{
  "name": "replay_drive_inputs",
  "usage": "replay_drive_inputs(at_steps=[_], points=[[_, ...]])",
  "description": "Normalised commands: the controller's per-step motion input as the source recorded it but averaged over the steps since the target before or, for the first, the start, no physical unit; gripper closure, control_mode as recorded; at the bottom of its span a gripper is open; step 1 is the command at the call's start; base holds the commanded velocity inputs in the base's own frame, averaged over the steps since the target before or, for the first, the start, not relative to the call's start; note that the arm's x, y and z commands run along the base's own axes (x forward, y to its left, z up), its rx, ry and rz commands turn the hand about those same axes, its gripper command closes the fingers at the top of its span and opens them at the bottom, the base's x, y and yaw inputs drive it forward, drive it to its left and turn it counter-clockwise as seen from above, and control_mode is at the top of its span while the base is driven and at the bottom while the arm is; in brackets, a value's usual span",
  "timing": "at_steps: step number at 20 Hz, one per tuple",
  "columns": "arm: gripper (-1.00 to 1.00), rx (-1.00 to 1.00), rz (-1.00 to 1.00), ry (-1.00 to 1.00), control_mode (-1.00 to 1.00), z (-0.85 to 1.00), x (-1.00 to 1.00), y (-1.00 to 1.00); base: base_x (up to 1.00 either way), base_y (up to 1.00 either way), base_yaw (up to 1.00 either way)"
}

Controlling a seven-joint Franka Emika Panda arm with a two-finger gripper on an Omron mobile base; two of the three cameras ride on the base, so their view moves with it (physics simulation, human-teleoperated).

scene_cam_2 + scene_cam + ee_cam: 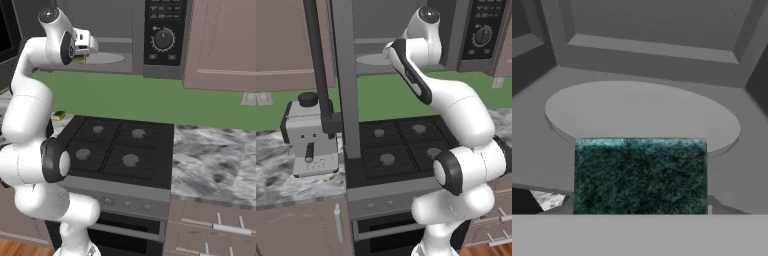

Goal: Place the sponge inside the microwave to prepare for sanitizing.

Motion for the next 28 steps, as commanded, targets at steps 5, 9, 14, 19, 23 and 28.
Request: replay_drive_inputs(at_steps=[5,9,14,19,23,28], points=[[1.0,0.02,0.0,0.05,-1.0,0.0,0.72,0.0,0.0,0.0,0.0],[1.0,0.02,0.0,0.0,-1.0,-0.09,0.56,0.0,0.0,0.0,0.0],[1.0,0.0,0.0,0.07,-1.0,-0.38,0.45,0.0,0.0,0.0,0.0],[1.0,0.0,0.0,0.07,-1.0,-0.35,0.31,0.0,0.0,0.0,0.0],[1.0,0.0,0.0,0.02,-1.0,-0.23,0.36,0.0,0.0,0.0,0.0],[1.0,0.0,0.0,0.03,-1.0,-0.24,0.4,0.0,0.0,0.0,0.0]])
